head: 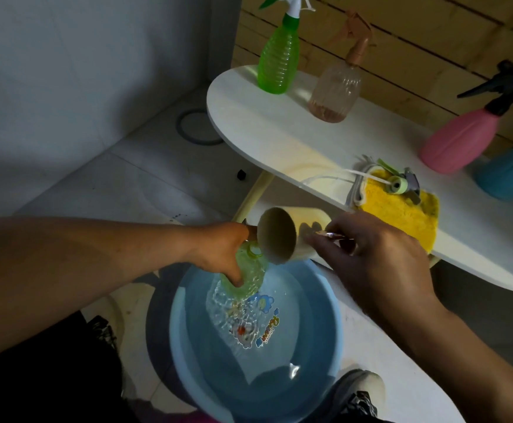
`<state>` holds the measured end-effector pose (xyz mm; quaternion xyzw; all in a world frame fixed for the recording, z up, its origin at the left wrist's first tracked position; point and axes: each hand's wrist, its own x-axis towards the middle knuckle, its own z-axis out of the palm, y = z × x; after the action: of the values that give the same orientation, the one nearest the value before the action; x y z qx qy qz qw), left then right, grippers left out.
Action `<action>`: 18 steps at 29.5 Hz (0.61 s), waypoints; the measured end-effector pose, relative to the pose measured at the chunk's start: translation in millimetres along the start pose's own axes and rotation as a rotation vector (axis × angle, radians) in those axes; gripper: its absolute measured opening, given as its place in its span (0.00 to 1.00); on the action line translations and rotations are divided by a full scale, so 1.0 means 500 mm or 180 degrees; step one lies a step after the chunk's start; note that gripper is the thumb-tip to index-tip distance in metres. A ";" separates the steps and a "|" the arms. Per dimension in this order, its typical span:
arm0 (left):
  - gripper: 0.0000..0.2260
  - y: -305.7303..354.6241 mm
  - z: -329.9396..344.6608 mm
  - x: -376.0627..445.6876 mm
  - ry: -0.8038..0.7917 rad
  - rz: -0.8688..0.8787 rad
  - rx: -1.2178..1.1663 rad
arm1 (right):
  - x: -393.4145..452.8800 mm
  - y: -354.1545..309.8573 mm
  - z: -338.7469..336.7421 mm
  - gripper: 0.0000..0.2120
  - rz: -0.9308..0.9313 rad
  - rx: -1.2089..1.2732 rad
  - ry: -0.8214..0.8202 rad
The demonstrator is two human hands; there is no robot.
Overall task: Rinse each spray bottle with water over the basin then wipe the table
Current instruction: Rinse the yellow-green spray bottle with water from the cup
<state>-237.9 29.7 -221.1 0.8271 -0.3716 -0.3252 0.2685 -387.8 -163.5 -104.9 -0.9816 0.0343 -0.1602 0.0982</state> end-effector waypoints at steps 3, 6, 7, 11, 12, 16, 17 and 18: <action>0.33 -0.015 -0.001 -0.003 0.0036 -0.0063 -0.0069 | 0.007 0.026 0.019 0.18 0.0610 0.0175 -0.0404; 0.34 -0.025 -0.005 -0.008 0.0064 -0.0149 0.0054 | 0.013 0.060 0.052 0.19 0.1021 0.0315 -0.0835; 0.34 -0.027 -0.006 -0.011 0.0074 -0.0170 0.0060 | 0.018 0.069 0.068 0.18 0.1109 0.0341 -0.0956; 0.34 -0.029 -0.007 -0.013 0.0081 -0.0199 0.0010 | 0.033 0.105 0.147 0.17 0.1375 0.0420 -0.1601; 0.34 -0.032 -0.007 -0.014 0.0108 -0.0207 0.0001 | 0.037 0.114 0.176 0.15 0.1432 0.0461 -0.1844; 0.33 -0.031 -0.008 -0.016 0.0166 -0.0198 -0.0078 | 0.014 0.149 0.295 0.14 0.1573 0.0622 -0.2511; 0.33 -0.027 -0.008 -0.016 0.0168 -0.0164 -0.0113 | -0.002 0.155 0.311 0.15 0.1463 0.0472 -0.2556; 0.33 -0.025 -0.008 -0.017 0.0184 -0.0161 -0.0156 | -0.016 0.162 0.331 0.16 0.1266 0.0286 -0.2573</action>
<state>-233.6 44.5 -224.1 0.8384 -0.3346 -0.3170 0.2909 -345.1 -211.8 -277.8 -0.9344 0.1742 0.2566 0.1751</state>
